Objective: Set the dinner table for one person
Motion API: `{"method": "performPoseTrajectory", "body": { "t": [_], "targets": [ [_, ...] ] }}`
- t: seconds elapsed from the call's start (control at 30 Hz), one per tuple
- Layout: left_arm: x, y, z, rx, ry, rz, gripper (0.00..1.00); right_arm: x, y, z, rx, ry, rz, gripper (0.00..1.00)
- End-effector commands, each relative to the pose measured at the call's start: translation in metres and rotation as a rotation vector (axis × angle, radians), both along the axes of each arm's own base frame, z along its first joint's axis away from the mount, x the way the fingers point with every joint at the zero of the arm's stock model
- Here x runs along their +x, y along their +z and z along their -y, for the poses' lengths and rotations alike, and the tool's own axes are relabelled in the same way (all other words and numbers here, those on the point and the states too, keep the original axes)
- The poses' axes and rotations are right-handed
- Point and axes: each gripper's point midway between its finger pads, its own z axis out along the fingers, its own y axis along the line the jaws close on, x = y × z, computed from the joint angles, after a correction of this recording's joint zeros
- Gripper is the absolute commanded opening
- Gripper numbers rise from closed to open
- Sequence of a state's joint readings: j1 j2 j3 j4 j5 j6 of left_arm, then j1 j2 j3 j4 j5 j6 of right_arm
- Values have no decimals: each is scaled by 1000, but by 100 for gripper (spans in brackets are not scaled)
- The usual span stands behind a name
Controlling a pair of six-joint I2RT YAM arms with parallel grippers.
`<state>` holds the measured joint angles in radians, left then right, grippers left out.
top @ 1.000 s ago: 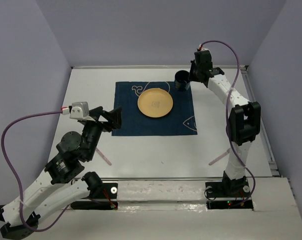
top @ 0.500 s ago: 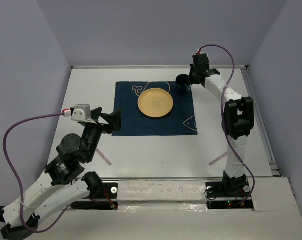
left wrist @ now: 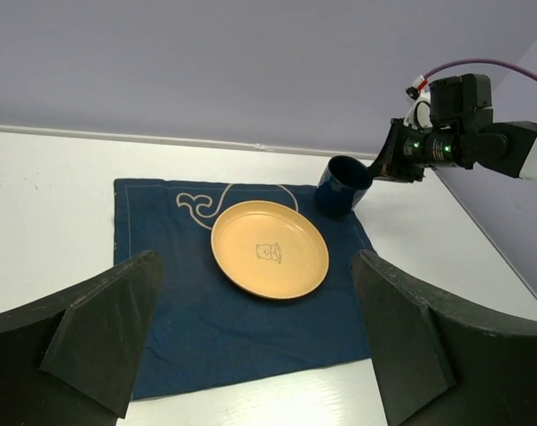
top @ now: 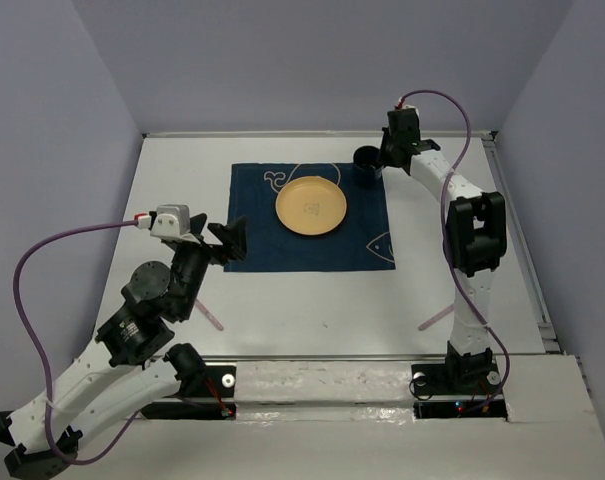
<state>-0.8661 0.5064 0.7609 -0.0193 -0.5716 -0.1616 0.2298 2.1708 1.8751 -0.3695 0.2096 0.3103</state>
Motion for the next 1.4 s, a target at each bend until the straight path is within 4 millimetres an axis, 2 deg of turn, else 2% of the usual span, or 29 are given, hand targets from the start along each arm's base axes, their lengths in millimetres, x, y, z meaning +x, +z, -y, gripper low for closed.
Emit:
{"method": "performPoseTrajectory", "body": {
  "t": [0.0, 0.27, 0.37, 0.4, 0.47, 0.53, 0.63, 0.67, 0.73, 0.77, 0.83, 0.87, 0.9, 0.93, 0.97, 1.03, 1.17, 1.23, 1.3, 1.37],
  "targets": [
    [4, 5, 1, -4, 5, 25, 99, 29, 41, -6, 57, -9, 169, 0],
    [6, 5, 2, -3, 3, 24, 99, 24, 23, -8, 61, 3, 133, 2],
    [6, 4, 1, -2, 3, 24, 99, 24, 23, -6, 55, -4, 134, 28],
    [6, 4, 1, -3, 3, 25, 99, 23, 29, -6, 54, 0, 141, 39],
    [6, 4, 1, -6, 3, 25, 99, 22, 37, -7, 53, 12, 150, 51],
    [6, 4, 2, -4, 2, 25, 99, 19, 57, -9, 62, 29, 177, 57],
    [7, 5, 1, -6, 2, 26, 99, 8, 72, -19, 107, 82, 182, 59],
    [6, 6, 1, -8, 2, 28, 99, 1, 89, -23, 134, 105, 203, 58],
    [6, 6, 1, -9, 0, 28, 99, -27, 91, -58, 209, 210, 175, 49],
    [6, 6, 0, -10, 0, 29, 99, -40, 71, -66, 224, 225, 134, 47],
    [6, 6, 1, -12, -3, 31, 99, -60, 57, -84, 251, 258, 103, 44],
    [6, 7, 0, -16, -2, 32, 99, -69, 64, -99, 286, 277, 126, 42],
    [5, 7, 1, -17, -6, 33, 99, -77, 56, -102, 302, 275, 114, 41],
    [5, 8, 1, -19, -8, 35, 99, -92, 33, -105, 317, 277, 68, 41],
    [5, 8, 2, -18, -14, 35, 99, -95, 23, -105, 331, 265, 58, 41],
    [4, 9, 2, -23, -19, 37, 99, -107, 6, -116, 360, 271, 28, 45],
    [4, 8, 3, -21, -22, 37, 99, -111, -22, -121, 359, 269, -30, 48],
    [4, 8, 3, -21, -24, 37, 99, -114, -34, -126, 375, 282, -63, 45],
    [5, 7, 3, -19, -21, 35, 99, -112, -38, -134, 387, 293, -57, 44],
    [6, 6, 3, -16, -19, 31, 99, -112, -49, -134, 384, 287, -78, 40]
  ]
}}
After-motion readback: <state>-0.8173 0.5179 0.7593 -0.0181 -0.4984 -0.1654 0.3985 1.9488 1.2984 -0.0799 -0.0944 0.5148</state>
